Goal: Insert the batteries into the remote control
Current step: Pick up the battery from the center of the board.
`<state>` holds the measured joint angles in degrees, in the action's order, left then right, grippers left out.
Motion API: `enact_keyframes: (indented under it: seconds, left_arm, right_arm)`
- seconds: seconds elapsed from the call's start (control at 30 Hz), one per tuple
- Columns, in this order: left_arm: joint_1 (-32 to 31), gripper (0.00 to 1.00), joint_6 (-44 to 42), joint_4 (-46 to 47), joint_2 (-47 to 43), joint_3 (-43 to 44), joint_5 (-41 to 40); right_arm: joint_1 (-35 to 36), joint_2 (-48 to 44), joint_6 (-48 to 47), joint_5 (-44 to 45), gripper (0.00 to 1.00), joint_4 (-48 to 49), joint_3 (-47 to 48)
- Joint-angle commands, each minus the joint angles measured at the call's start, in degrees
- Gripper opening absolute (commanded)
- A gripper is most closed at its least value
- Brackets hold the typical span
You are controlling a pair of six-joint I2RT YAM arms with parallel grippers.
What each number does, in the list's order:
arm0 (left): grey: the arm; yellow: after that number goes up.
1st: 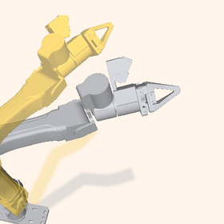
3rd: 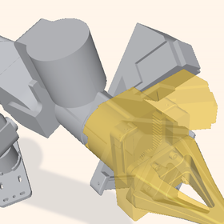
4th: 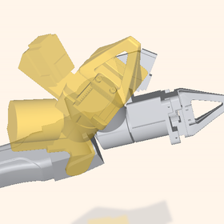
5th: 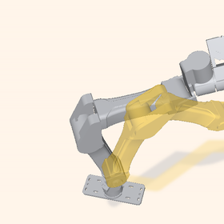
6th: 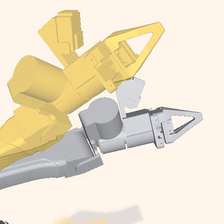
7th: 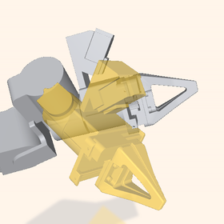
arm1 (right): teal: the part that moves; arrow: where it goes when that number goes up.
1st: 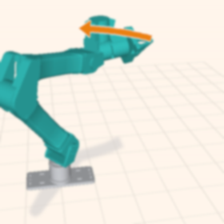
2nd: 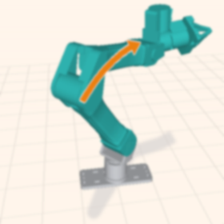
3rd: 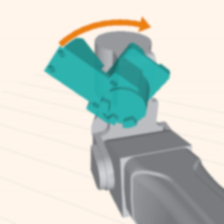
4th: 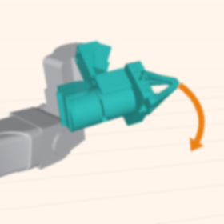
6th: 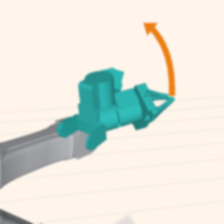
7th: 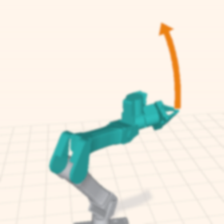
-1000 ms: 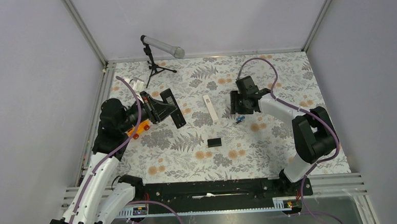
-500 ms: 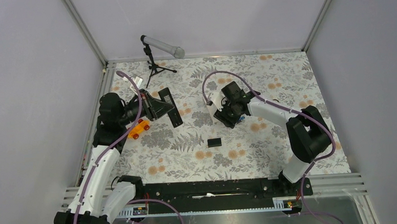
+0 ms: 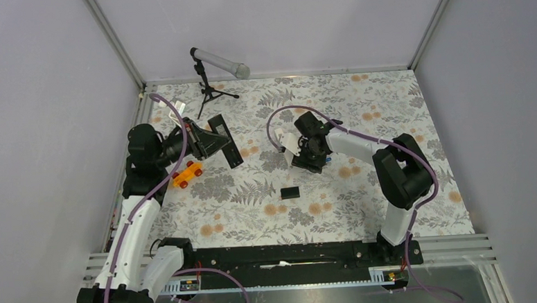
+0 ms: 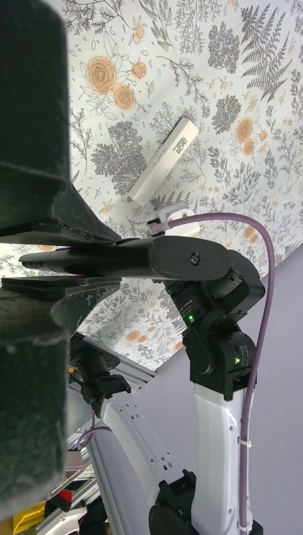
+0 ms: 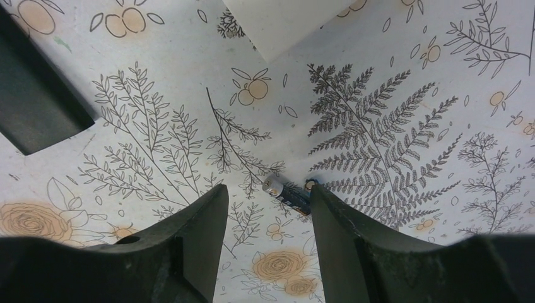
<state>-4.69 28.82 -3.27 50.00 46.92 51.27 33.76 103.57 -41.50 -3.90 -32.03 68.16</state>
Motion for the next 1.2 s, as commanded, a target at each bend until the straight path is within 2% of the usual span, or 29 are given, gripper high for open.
enact_keyframes:
  seconds: [0.0, 0.27, 0.73, 1.03, 1.17]
  left_arm:
    - [0.71, 0.0, 0.94, 5.21, 0.02, 1.78, 2.25]
    - [1.08, 0.0, 1.84, 5.91, 0.35, 1.86, 2.88]
    - [1.44, 0.0, 2.6, 6.98, 0.64, 1.7, 3.36]
    - [1.52, 0.0, 2.91, 7.48, 0.5, 1.3, 3.41]
    - [1.7, 0.0, 2.87, 7.26, 0.19, 1.16, 2.93]
  right_arm:
    - [0.43, 0.81, -3.52, 1.82, 0.57, -2.48, 2.4]
    - [-0.14, 3.18, -3.95, -0.53, 0.54, -2.86, 2.7]
    - [-3.01, 2.25, -5.13, 2.31, 0.5, -0.29, -0.31]
    - [-2.99, 2.5, -4.66, 1.27, 0.22, 0.95, -1.36]
    - [-3.0, 2.24, -3.94, 0.76, 0.16, 1.62, -2.01]
